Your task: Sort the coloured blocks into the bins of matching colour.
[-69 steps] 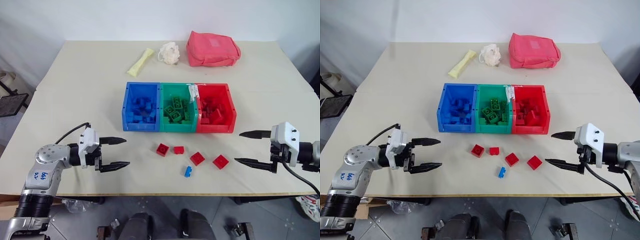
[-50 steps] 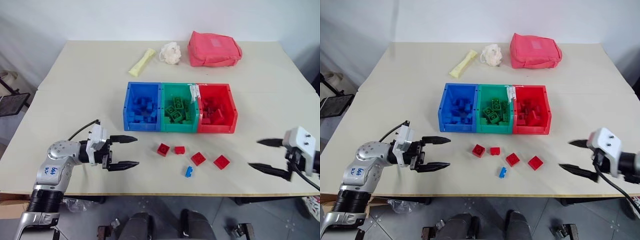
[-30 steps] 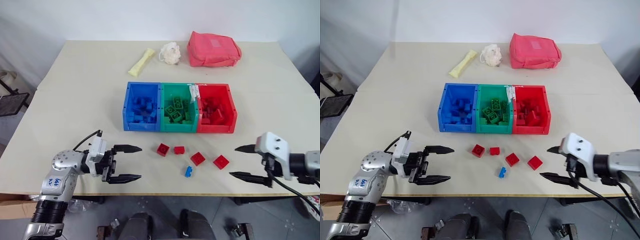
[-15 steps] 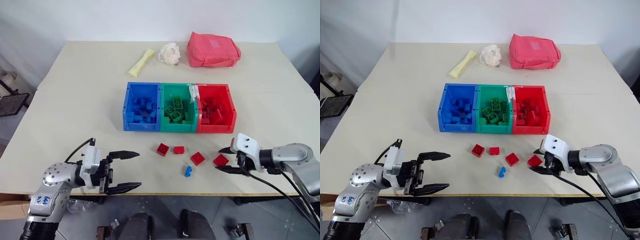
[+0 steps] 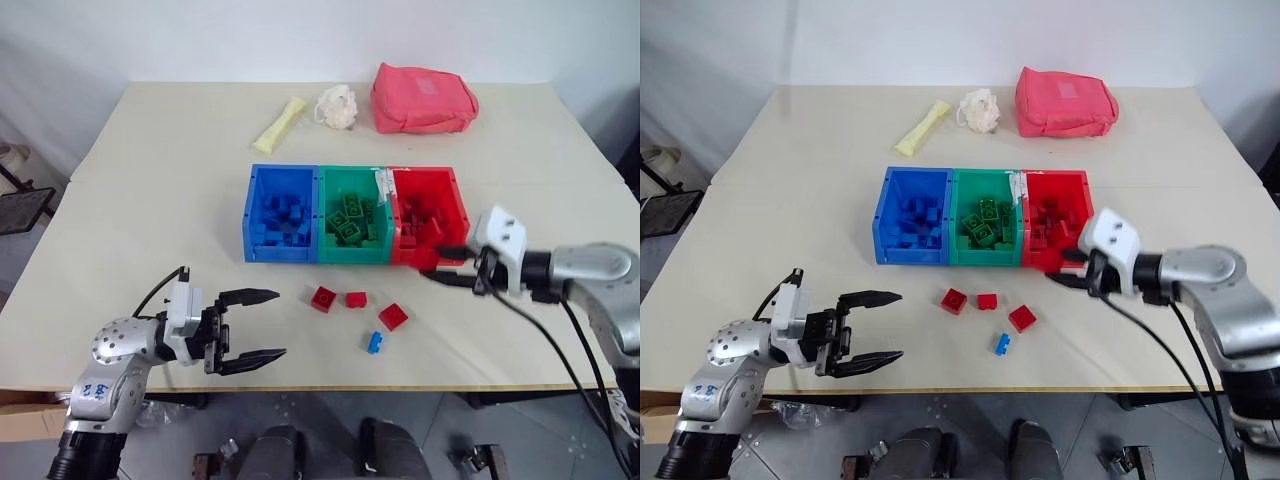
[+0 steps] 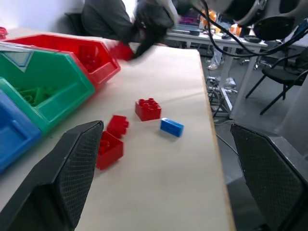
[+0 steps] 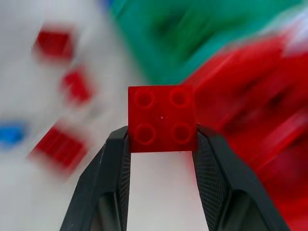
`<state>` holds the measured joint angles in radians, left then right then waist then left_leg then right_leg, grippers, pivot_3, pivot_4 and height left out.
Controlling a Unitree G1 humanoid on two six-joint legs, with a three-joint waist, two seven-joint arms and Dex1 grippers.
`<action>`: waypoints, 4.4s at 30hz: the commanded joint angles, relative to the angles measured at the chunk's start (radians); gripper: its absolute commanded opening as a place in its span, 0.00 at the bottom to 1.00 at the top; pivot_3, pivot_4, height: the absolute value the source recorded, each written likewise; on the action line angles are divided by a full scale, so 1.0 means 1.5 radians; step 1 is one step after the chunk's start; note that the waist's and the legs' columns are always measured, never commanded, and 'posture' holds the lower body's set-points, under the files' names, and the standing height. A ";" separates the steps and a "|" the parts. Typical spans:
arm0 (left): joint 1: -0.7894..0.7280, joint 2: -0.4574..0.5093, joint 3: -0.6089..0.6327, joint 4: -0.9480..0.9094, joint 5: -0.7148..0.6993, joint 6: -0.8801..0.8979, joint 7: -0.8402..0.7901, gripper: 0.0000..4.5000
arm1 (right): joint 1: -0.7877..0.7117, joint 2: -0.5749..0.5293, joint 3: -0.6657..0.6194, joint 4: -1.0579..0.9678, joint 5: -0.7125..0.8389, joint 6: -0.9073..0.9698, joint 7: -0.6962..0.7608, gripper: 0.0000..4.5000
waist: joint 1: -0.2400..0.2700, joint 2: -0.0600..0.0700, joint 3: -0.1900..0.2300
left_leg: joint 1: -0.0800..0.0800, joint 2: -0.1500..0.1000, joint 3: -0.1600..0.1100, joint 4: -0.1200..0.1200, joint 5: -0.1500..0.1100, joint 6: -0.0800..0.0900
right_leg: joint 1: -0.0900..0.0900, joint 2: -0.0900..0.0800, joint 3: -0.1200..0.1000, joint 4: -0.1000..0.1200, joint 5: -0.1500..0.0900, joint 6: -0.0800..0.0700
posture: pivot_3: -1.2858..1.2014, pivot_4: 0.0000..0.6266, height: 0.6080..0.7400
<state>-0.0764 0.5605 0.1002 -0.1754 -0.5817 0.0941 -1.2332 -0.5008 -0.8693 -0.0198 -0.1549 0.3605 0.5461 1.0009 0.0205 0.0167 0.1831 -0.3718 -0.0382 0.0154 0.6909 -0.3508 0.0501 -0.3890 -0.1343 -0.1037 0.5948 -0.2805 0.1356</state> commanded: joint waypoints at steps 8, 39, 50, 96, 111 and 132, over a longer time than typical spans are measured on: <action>-0.058 -0.004 -0.004 0.056 0.009 -0.036 -0.013 1.00 | -0.173 0.080 0.030 0.202 -0.089 -0.076 -0.067 0.74 | 0.000 0.000 0.000 | -0.001 0.000 0.001 0.000 0.000 0.000 | -0.002 0.001 -0.002 0.001 0.000 0.000 | 0.52 0.24 1.00; -0.147 0.010 0.001 0.261 0.045 -0.146 -0.123 1.00 | 0.259 -0.103 -0.131 -0.113 0.055 -0.050 0.135 0.98 | 0.002 0.000 0.000 | 0.000 0.001 0.004 0.001 0.000 0.001 | -0.001 0.000 -0.002 0.002 0.000 0.001 | 0.52 0.24 1.00; -0.004 0.044 0.032 0.119 0.039 -0.089 -0.042 1.00 | 0.116 0.002 0.078 -0.049 -0.026 -0.057 0.087 0.98 | 0.002 0.000 0.001 | -0.001 0.000 0.001 0.001 -0.001 0.000 | -0.001 -0.002 0.000 0.001 0.000 0.000 | 0.52 0.24 1.00; -0.116 0.012 -0.002 0.218 0.053 -0.138 -0.081 1.00 | -0.117 0.064 0.001 0.119 -0.075 -0.107 -0.006 1.00 | -0.010 0.000 0.001 | -0.001 0.000 0.003 0.000 -0.001 0.000 | -0.002 0.001 -0.003 0.003 0.000 0.000 | 0.52 0.24 1.00; -0.126 0.011 -0.007 0.267 0.056 -0.159 -0.122 1.00 | 0.290 -0.098 -0.127 -0.125 0.035 -0.095 0.169 1.00 | 0.004 0.000 0.001 | 0.000 0.000 0.004 0.001 -0.001 0.001 | -0.001 0.000 -0.002 0.002 0.000 0.000 | 0.52 0.24 1.00; -0.048 -0.006 -0.028 0.127 0.053 -0.122 -0.059 1.00 | 0.292 -0.090 -0.056 -0.227 0.081 -0.040 0.141 1.00 | 0.004 0.000 0.001 | -0.001 0.000 0.001 0.002 -0.001 0.001 | -0.001 -0.004 0.000 0.001 0.000 0.000 | 0.52 0.24 1.00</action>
<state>-0.1686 0.5519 0.0587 0.0703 -0.4853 -0.0972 -1.3376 -0.0514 -1.0097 -0.1065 -0.4677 0.4625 0.4842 1.2145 0.0262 0.0165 0.1847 -0.3730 -0.0381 0.0161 0.6936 -0.3527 0.0509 -0.3895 -0.1409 -0.1038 0.5953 -0.2802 0.1361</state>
